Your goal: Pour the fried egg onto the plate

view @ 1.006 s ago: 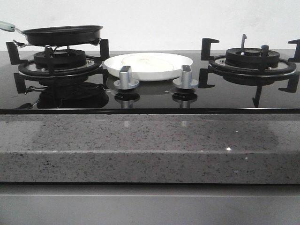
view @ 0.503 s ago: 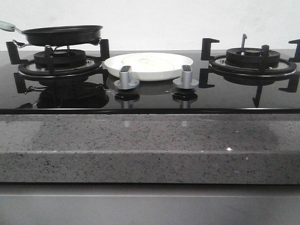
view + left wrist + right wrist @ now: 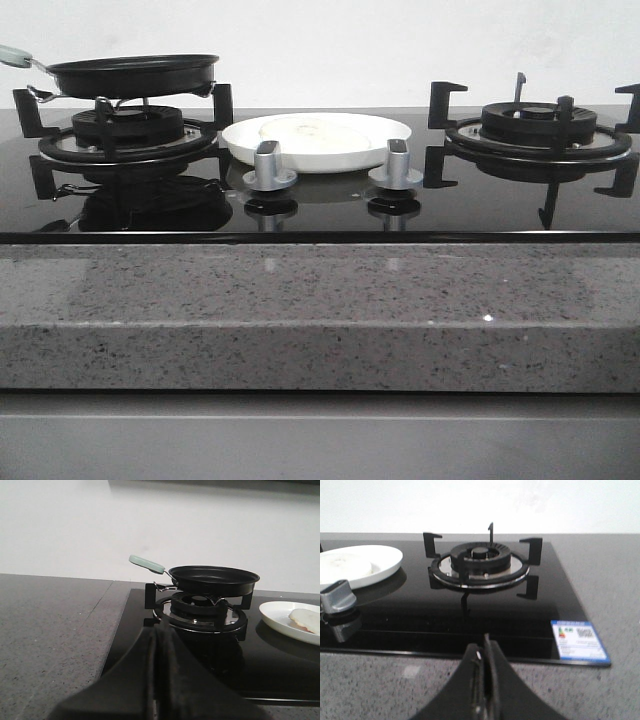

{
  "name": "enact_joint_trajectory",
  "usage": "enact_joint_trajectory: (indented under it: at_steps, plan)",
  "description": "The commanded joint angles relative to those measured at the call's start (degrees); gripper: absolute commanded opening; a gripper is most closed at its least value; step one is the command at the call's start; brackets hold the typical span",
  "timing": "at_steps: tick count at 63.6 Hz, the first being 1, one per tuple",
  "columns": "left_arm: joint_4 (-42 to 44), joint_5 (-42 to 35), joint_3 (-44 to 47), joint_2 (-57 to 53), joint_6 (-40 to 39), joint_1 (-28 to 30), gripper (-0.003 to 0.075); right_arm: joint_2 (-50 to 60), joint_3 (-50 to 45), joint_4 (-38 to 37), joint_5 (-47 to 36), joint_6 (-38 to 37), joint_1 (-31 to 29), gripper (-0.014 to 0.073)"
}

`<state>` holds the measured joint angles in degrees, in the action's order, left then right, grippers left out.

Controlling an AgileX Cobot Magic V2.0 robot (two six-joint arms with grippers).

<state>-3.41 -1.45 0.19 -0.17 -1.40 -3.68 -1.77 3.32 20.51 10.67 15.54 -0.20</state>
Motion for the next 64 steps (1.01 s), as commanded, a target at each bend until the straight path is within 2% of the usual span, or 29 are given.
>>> enact_joint_trajectory:
  at_steps: [1,11,24,58,61,64]
  plan:
    - [0.0,-4.5,0.4,-1.0,-0.3,0.1,-0.0020,1.0,-1.0,0.9,-5.7,0.6,-0.1,-0.0069]
    - [0.0,-4.5,0.4,-1.0,-0.3,0.1,-0.0020,3.4,-4.7,1.3,-9.7,0.6,1.8,-0.0069]
    - [0.0,-4.4,0.4,-0.9,-0.3,0.1,-0.0020,3.4,-4.5,1.4,-9.5,0.6,4.8,-0.0069]
    - [0.0,-4.4,0.4,-0.9,-0.3,0.1,-0.0020,3.4,-4.5,1.4,-9.9,0.6,4.7,-0.0069]
    - [0.0,-4.4,0.4,-0.9,-0.3,0.1,-0.0020,3.4,-4.5,0.6,-10.7,0.2,4.7,-0.0069]
    - [0.0,-4.4,0.4,-0.9,-0.3,0.1,-0.0020,3.4,-4.5,-3.6,-12.1,-3.8,4.7,-0.0069]
